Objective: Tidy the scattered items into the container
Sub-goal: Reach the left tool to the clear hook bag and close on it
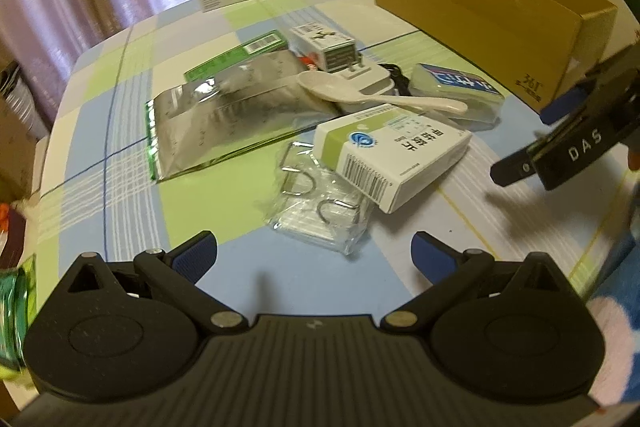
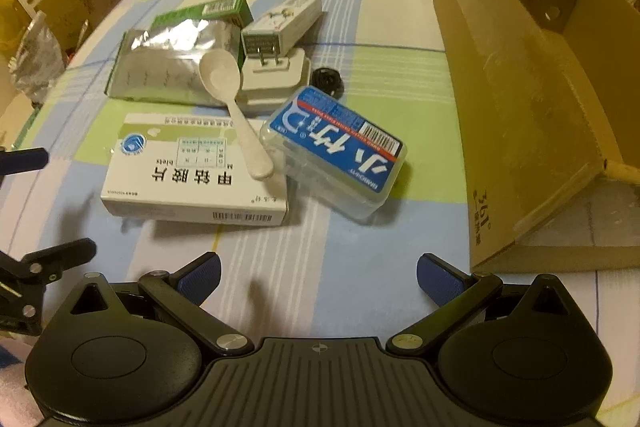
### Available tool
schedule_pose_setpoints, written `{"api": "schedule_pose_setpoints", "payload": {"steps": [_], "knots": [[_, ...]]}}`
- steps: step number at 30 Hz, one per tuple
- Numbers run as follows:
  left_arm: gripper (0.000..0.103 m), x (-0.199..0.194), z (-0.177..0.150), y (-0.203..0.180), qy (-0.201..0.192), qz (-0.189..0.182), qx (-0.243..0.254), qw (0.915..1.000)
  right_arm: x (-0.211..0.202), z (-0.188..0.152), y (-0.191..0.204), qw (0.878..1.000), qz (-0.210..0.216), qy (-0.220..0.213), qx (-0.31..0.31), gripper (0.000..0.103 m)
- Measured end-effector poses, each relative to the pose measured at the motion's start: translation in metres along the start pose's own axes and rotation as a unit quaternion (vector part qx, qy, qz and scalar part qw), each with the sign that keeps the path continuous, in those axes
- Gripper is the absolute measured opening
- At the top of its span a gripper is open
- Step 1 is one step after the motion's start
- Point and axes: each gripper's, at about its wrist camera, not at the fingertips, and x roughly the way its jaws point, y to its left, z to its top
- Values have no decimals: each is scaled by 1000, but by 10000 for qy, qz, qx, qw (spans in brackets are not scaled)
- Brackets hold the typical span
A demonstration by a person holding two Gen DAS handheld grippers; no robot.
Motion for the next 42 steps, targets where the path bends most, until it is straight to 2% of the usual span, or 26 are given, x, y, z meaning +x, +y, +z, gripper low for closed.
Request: {"api": "schedule_pose_setpoints", "payload": {"steps": [7, 14, 20, 30, 35, 38, 42], "knots": [[102, 13, 6, 3, -201, -220, 564, 9980, -6, 0, 0, 9993, 230, -236, -153, 101], [97, 39, 9, 8, -70, -469, 1142, 9923, -7, 1, 11, 9957, 465, -453, -663, 101], [95, 56, 11, 9, -168, -667, 1576, 9851, 1, 1, 18, 9928, 622, -357, -956, 101], [91, 77, 24, 9, -252, -774, 1574, 9842, 12, 1, 18, 9935, 592, -275, -928, 101], [73, 79, 26, 7, -335, -845, 1437, 9854, 12, 2, 17, 9939, 592, -292, -883, 101], [67, 77, 25, 7, -355, -816, 1394, 9862, 9, 3, 17, 9936, 624, -365, -862, 101], [64, 68, 19, 9, -308, -779, 1371, 9870, 6, 6, 19, 9931, 724, -455, -796, 101]]}}
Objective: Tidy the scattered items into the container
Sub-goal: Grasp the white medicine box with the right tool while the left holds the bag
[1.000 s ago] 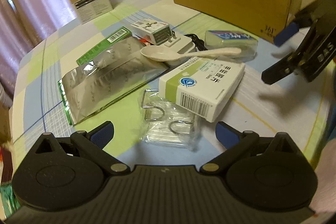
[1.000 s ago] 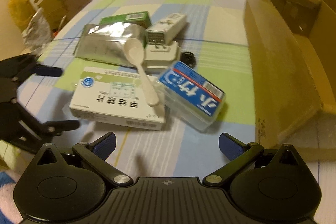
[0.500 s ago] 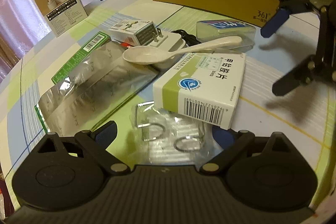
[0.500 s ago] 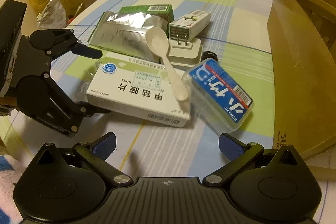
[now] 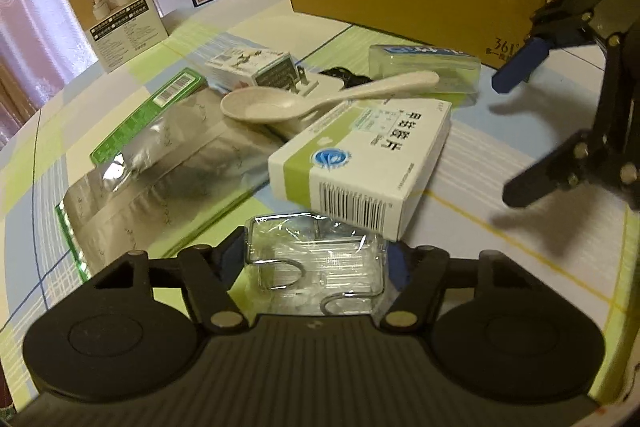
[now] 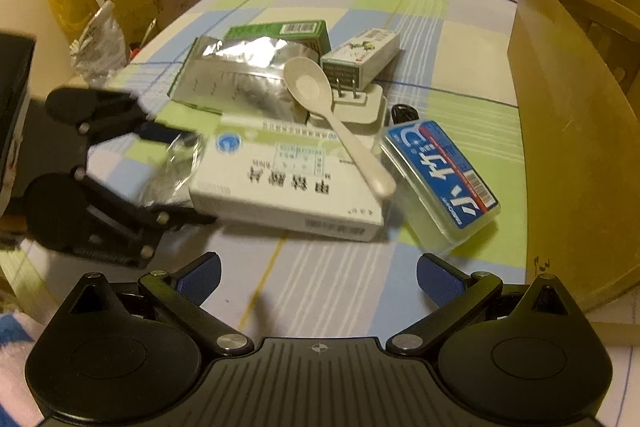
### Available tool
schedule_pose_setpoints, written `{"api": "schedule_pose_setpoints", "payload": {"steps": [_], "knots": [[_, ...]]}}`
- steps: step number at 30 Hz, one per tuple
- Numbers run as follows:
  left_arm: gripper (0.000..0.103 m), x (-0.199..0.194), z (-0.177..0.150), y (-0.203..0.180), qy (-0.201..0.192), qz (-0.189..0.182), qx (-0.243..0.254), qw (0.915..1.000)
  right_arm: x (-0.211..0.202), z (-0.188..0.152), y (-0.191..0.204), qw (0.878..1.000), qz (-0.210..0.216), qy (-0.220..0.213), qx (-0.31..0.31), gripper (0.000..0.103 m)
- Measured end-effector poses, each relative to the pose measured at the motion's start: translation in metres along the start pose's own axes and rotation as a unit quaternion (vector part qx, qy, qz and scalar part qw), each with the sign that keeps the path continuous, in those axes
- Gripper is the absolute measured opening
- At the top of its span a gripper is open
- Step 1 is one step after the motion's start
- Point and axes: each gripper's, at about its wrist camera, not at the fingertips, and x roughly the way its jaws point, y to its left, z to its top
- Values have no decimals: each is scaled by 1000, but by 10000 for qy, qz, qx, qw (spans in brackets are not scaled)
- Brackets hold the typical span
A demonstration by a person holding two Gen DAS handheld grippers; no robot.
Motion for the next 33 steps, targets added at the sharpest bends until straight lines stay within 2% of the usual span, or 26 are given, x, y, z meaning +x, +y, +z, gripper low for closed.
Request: {"api": "schedule_pose_setpoints", "payload": {"steps": [9, 12, 14, 18, 24, 29, 33], "knots": [[64, -39, -41, 1, 154, 310, -282, 9990, 4, 16, 18, 9981, 493, -283, 224, 101], [64, -49, -52, 4, 172, 463, -435, 9978, 4, 27, 34, 9961, 643, -609, -3, 101], [64, -54, -57, 9, 156, 511, -591, 9968, 12, 40, 44, 9945, 793, -664, -149, 101], [64, -61, -65, 16, 152, 600, -851, 9944, 44, 63, 62, 9930, 1008, -418, -449, 101], [64, -65, -72, 20, 158, 653, -999, 9927, 82, 73, 87, 9903, 914, 112, -1041, 101], [64, -66, -73, 18, 154, 666, -1047, 9922, 68, 57, 90, 9882, 746, 493, -1243, 101], [64, -67, -72, 13, 140, 638, -1082, 9920, 47, 32, 79, 9887, 364, 788, -1225, 101]]}}
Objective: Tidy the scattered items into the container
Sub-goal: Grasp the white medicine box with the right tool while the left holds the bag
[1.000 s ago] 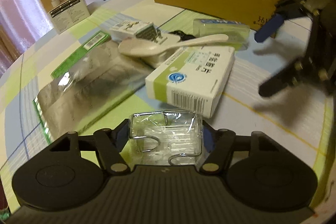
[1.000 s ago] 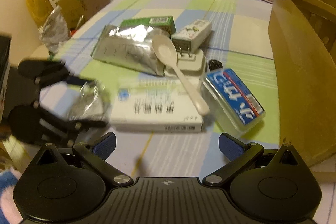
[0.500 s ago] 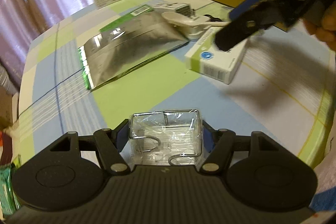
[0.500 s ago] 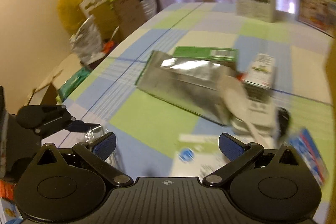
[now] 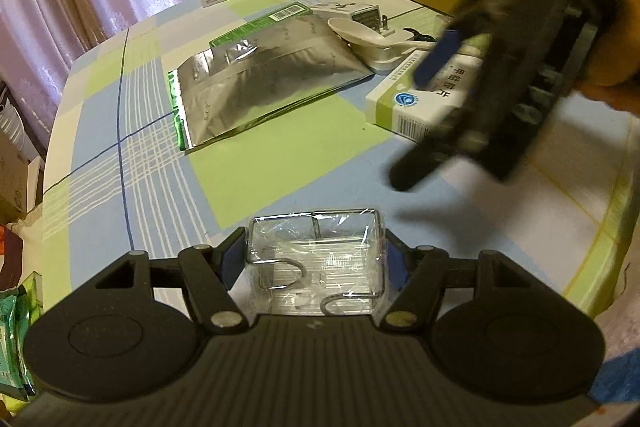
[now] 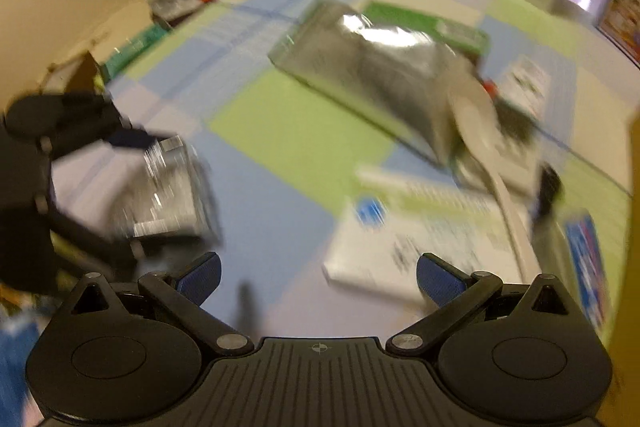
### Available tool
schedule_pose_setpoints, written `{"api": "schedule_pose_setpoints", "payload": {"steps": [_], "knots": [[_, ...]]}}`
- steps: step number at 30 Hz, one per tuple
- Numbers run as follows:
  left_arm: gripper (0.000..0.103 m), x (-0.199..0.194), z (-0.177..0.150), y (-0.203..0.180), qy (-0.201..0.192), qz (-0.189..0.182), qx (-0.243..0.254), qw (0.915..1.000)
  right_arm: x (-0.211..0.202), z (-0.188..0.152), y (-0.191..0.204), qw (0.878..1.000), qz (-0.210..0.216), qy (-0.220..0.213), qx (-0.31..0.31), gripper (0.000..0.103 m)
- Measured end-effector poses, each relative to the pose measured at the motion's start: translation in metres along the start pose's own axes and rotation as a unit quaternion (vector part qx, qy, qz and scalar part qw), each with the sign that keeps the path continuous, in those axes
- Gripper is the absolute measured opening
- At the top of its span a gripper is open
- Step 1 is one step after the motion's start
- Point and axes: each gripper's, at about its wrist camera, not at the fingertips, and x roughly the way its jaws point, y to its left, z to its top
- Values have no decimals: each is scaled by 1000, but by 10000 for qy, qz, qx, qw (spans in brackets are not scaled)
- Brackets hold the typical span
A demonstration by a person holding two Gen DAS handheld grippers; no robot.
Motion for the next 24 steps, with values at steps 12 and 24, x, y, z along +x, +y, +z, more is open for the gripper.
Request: {"api": "schedule_pose_setpoints", "payload": {"steps": [12, 24], "knots": [[65, -6, 3, -18, -50, -65, -110, 9999, -32, -58, -64, 9763, -190, -285, 2138, 101], [65, 28, 60, -9, -309, 45, 131, 9994, -15, -48, -66, 9754, -844, -327, 2012, 101]]}}
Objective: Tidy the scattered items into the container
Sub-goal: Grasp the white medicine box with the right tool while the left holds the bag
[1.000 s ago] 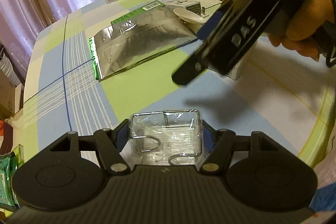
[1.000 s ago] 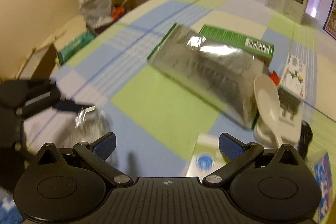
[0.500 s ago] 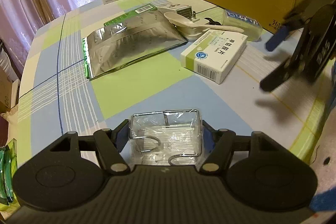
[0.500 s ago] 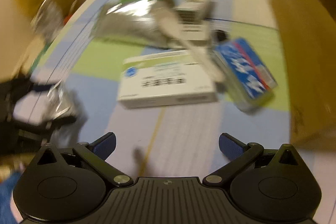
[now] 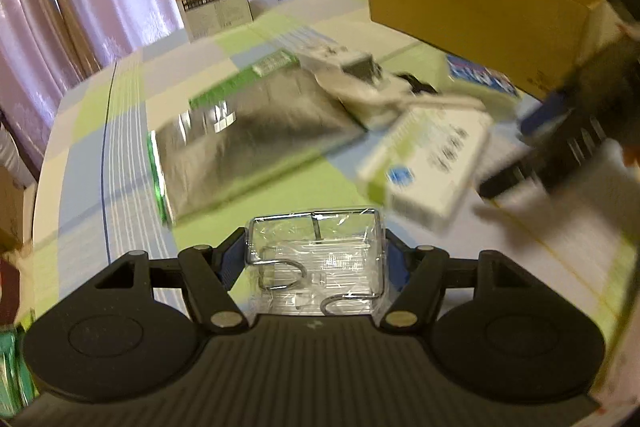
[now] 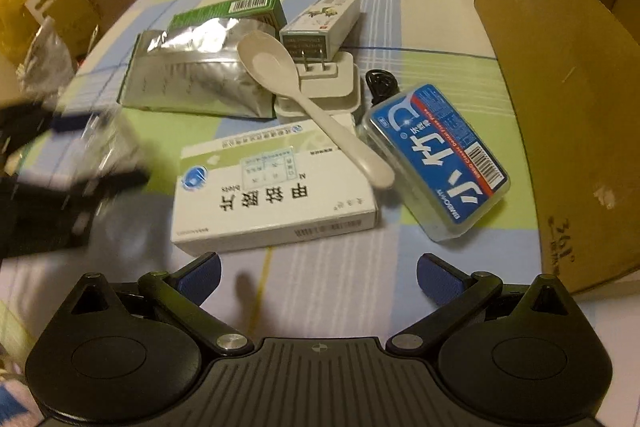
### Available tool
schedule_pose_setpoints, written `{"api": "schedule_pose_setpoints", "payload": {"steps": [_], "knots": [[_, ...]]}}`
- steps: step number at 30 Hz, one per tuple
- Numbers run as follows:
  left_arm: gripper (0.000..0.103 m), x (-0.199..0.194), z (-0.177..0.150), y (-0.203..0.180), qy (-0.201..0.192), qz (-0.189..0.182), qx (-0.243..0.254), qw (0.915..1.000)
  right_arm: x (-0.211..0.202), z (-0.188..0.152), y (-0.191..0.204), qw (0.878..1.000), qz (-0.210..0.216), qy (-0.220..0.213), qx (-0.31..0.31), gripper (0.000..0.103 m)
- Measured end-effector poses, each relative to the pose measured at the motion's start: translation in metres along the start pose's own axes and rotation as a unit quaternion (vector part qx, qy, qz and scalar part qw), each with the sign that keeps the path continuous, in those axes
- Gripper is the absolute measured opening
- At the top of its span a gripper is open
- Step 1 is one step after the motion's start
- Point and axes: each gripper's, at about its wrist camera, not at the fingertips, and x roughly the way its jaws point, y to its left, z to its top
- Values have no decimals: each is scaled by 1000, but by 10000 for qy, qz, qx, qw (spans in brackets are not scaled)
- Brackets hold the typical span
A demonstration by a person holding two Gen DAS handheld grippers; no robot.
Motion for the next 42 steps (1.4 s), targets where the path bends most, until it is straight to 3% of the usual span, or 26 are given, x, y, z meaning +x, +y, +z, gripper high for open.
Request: {"api": "schedule_pose_setpoints", "payload": {"steps": [4, 9, 13, 15, 21, 24, 27, 37, 42], "knots": [[65, 32, 19, 1, 142, 162, 166, 9996, 1, -3, -4, 9996, -225, -18, -185, 101], [65, 54, 25, -2, 289, 48, 268, 9992, -3, -6, -14, 9996, -245, -70, -150, 101], [64, 50, 22, -11, 185, -480, 615, 9968, -6, -9, -22, 9998, -205, -23, 49, 101], [64, 46, 20, -17, 200, -552, 775, 9953, -10, -11, -26, 9996, -205, -1, 172, 101], [64, 29, 7, -32, 240, -860, 741, 9932, -39, -18, -41, 9969, 131, -277, 726, 101], [64, 19, 2, -48, 211, -1040, 778, 9913, -50, -17, -32, 9959, 327, -472, 699, 101], [65, 8, -3, -59, 156, -1177, 723, 9903, -43, -16, -18, 9966, 427, -357, 607, 101], [65, -17, -35, -28, 361, -216, -115, 9990, 2, -8, 22, 9997, 18, -213, -69, 101], [66, -17, -40, -21, 348, -49, -219, 9991, 10, -8, 31, 9988, -256, -204, -376, 77]]}}
